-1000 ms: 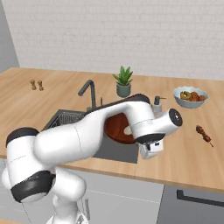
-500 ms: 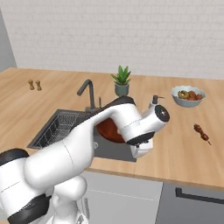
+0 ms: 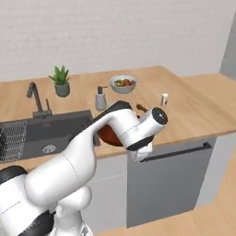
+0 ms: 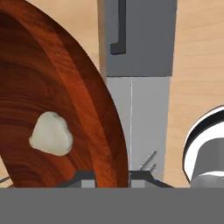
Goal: Pick the garlic from the sink and place it in the bowl. Then pick the bowl and place it in the microwave. Then close the microwave door and press the start button.
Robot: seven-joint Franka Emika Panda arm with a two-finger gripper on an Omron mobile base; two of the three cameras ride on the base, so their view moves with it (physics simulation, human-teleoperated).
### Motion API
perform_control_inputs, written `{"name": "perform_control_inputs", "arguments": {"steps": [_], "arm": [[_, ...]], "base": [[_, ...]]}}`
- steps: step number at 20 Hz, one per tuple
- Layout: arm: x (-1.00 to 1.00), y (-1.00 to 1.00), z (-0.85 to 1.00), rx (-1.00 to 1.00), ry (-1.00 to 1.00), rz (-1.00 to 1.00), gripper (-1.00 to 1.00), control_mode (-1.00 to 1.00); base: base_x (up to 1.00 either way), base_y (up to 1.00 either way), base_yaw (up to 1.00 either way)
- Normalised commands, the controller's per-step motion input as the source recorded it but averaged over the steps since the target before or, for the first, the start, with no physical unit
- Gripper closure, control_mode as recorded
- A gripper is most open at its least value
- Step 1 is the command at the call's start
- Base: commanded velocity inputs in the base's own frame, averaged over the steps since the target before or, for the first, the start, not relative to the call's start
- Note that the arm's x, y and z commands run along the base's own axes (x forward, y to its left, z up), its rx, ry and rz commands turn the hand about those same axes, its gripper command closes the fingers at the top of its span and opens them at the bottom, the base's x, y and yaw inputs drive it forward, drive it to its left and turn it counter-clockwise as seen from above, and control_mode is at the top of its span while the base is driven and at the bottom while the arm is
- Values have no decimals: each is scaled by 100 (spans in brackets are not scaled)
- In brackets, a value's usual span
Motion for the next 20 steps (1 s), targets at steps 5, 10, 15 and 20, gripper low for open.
{"name": "perform_control_inputs", "arguments": {"steps": [5,10,15,20], "arm": [[0,0,0,0,0,0,100,100],[0,0,0,0,0,0,100,100],[0,0,0,0,0,0,100,100],[0,0,0,0,0,0,100,100]], "base": [[-15,0,-85],[-1,0,-85],[0,0,-82],[53,27,-67]]}}
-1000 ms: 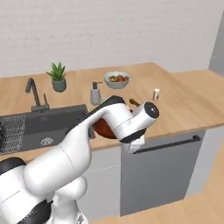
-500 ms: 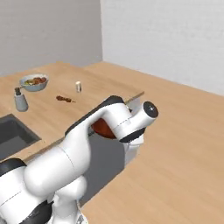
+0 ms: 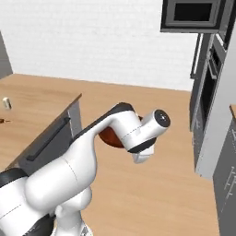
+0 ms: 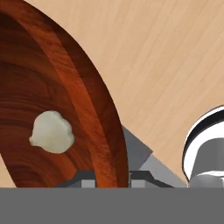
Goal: Pick the garlic from the sink and place it in the bowl. Then pick the bowl and place it in the microwave. Then close the microwave door and press the start button.
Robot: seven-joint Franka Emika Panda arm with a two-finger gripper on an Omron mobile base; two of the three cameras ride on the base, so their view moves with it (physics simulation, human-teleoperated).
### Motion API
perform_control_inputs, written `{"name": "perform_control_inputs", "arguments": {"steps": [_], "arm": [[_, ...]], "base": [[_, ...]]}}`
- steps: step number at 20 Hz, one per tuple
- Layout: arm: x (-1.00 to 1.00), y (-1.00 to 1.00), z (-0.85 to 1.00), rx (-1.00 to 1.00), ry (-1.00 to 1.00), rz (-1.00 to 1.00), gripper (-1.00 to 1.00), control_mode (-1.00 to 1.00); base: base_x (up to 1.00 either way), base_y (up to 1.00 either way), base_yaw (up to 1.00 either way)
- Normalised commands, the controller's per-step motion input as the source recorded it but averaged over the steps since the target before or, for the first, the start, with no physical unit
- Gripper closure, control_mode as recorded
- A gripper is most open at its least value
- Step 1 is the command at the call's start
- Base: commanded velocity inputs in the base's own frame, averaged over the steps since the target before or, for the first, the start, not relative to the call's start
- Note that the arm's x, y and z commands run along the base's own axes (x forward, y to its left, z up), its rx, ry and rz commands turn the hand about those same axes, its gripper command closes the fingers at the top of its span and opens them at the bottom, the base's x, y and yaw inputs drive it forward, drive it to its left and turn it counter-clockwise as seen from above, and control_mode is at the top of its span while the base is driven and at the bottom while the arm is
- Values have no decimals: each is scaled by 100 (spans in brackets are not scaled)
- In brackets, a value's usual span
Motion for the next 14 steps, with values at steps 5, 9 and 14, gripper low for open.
{"name": "perform_control_inputs", "arguments": {"steps": [5,9,14], "arm": [[0,0,0,0,0,0,100,100],[0,0,0,0,0,0,100,100],[0,0,0,0,0,0,100,100]], "base": [[99,41,-52],[100,24,-37],[100,9,-16]]}}
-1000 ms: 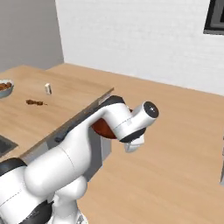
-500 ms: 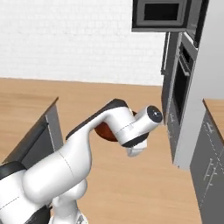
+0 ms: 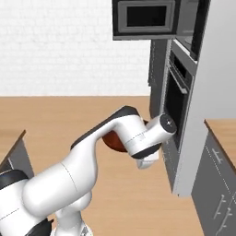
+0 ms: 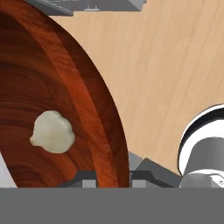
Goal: Pick the garlic from the sink and place it in the bowl. Then pick the bowl and place it in the microwave. Then close the microwave door and press the start button.
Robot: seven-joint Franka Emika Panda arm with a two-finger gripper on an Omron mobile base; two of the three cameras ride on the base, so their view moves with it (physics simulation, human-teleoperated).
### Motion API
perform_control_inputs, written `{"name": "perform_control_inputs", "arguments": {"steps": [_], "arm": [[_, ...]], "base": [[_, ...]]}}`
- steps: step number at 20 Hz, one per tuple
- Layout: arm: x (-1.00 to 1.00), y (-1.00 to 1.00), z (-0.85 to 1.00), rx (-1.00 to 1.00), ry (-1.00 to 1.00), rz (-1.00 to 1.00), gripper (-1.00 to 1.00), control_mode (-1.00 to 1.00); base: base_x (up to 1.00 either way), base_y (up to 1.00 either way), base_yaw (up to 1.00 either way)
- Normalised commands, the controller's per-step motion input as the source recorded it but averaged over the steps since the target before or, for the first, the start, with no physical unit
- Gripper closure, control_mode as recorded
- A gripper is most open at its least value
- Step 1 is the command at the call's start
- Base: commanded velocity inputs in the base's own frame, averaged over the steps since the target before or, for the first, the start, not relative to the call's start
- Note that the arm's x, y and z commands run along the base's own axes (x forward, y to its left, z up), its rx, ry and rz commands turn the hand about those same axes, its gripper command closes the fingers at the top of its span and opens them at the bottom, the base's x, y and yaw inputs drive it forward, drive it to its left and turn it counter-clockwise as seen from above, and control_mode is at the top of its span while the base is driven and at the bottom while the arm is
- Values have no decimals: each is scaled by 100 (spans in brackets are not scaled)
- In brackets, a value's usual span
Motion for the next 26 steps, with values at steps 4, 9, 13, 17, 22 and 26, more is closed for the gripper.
{"name": "perform_control_inputs", "arguments": {"steps": [4,9,13,17,22,26], "arm": [[0,0,0,0,0,0,100,100],[0,0,0,0,0,0,100,100],[0,0,0,0,0,0,100,100],[0,0,0,0,0,0,100,100],[0,0,0,0,0,0,100,100],[0,0,0,0,0,0,100,100]], "base": [[100,-4,0],[100,-2,-5],[100,12,-35],[100,4,-50],[93,18,-60],[69,17,-67]]}}
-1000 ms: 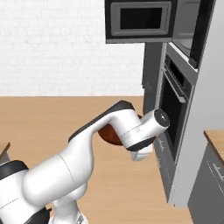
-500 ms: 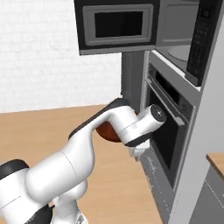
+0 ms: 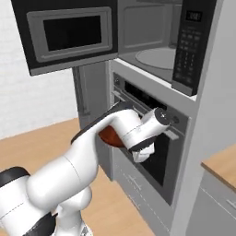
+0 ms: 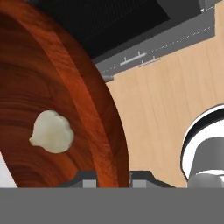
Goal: Pick the garlic from the sink and place it in the bowl. Then pick the bowl and place it in the microwave. Then close the microwave door and press the start button.
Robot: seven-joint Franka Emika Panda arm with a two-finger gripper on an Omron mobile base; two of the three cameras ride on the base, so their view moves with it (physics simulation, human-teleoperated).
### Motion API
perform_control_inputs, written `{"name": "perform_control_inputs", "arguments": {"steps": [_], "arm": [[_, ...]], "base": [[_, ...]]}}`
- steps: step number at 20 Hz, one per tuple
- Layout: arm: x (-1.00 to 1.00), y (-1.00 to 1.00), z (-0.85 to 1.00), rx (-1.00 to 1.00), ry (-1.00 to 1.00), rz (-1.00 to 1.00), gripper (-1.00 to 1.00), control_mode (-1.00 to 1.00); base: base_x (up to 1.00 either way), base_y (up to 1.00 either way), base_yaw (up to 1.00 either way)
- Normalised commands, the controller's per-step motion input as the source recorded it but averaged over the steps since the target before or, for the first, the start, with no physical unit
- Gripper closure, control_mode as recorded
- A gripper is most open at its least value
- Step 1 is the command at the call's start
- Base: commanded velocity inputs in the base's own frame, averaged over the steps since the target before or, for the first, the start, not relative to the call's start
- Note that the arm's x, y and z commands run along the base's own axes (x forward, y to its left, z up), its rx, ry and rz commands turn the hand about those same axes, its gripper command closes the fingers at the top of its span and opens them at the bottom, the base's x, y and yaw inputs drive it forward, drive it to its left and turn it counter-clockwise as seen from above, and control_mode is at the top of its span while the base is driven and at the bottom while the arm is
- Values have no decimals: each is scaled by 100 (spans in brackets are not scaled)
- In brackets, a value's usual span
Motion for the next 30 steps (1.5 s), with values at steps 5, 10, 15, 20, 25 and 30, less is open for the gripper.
{"name": "perform_control_inputs", "arguments": {"steps": [5,10,15,20,25,30], "arm": [[0,0,0,0,0,0,100,100],[0,0,0,0,0,0,100,100],[0,0,0,0,0,0,100,100],[0,0,0,0,0,0,100,100],[0,0,0,0,0,0,100,100],[0,0,0,0,0,0,100,100]], "base": [[18,23,-65],[17,56,-56],[22,92,-40],[49,74,-38],[55,34,-38],[42,48,-25]]}}
